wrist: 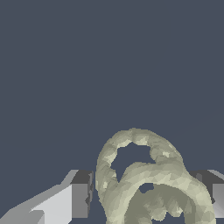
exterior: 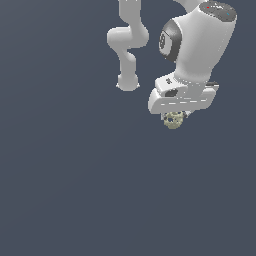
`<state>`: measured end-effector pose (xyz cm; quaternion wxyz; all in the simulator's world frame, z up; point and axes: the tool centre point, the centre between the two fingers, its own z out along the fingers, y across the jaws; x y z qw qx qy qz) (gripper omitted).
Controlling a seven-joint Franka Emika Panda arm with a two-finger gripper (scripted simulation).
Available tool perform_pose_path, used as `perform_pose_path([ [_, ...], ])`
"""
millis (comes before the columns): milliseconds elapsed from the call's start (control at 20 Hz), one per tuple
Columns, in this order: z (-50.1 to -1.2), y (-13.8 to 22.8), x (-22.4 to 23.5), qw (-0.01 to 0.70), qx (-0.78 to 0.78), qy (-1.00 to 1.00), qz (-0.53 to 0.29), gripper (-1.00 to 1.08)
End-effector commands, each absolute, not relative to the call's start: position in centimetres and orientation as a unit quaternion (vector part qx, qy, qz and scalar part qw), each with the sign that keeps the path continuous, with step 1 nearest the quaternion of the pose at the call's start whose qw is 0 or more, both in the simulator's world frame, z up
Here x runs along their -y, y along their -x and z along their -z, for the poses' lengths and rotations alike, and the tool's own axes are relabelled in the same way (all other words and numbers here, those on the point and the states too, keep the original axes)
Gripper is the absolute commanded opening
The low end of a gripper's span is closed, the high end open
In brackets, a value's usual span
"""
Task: Pick up the object and move it to a goal position.
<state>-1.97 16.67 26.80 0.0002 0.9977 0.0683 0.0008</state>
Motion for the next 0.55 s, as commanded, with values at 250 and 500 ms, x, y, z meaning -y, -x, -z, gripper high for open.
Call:
perform_pose_path([
  [250,-28.56,1.93,-18.08,0.000,-0.068,-0.998,0.000,-1.00],
  [500,-28.27,1.84,-17.87,0.000,-0.068,-0.998,0.000,-1.00],
])
